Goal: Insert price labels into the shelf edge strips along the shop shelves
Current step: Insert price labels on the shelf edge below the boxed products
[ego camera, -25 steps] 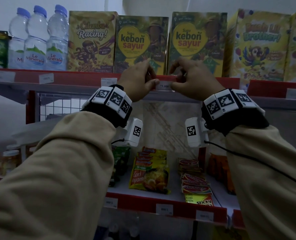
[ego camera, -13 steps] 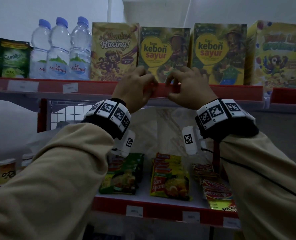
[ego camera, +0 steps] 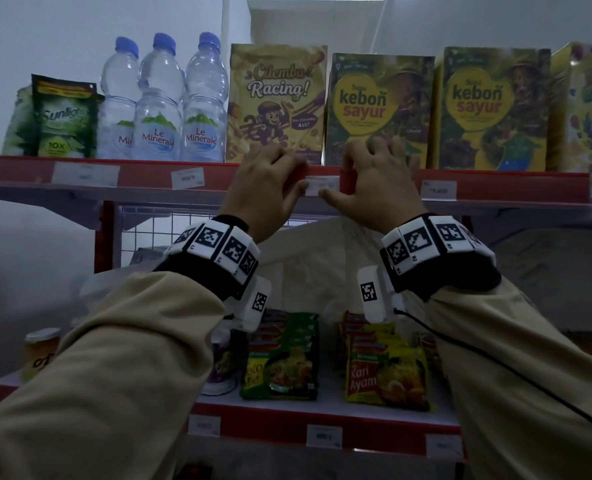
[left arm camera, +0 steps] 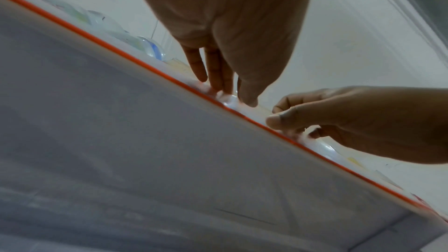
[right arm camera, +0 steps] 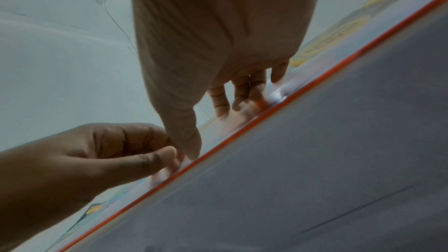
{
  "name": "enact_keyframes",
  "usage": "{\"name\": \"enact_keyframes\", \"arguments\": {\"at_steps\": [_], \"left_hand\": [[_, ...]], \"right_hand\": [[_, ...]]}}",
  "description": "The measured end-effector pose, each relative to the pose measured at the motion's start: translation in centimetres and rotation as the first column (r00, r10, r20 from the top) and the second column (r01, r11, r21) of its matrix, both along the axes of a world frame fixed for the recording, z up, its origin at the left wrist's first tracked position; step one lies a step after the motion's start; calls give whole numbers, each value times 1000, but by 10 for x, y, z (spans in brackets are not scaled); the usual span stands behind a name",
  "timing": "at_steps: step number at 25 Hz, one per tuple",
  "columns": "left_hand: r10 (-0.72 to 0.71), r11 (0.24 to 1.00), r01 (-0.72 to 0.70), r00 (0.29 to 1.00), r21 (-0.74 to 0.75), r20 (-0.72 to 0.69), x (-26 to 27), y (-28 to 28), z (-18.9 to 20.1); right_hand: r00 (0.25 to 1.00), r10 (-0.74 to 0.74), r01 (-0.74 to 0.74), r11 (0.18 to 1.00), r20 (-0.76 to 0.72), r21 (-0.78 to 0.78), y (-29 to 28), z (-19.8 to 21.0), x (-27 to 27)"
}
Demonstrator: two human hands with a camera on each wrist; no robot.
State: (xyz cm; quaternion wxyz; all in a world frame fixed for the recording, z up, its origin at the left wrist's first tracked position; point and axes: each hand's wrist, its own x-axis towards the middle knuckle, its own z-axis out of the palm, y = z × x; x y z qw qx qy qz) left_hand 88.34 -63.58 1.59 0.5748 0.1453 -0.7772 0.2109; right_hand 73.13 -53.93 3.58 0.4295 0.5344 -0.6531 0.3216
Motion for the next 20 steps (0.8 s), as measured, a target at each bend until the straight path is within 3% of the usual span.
{"name": "enact_keyframes", "arguments": {"at_steps": [8, 12, 16, 20], "left_hand": [[-7, 996, 5, 1000, 88, 20, 0, 1, 10], [-86, 991, 83, 996, 105, 17, 4, 1, 10], [-49, 988, 39, 997, 151, 63, 4, 2, 16], [-59, 989, 53, 997, 139, 40, 5, 3, 13]], "right_hand": [[984, 164, -162, 986, -66, 32, -1, 11, 17], [981, 170, -166, 985, -89, 51, -1, 12, 23], [976, 214, -213, 977, -50, 27, 4, 14, 27], [988, 149, -145, 983, -27, 116, 7, 21, 27]]}}
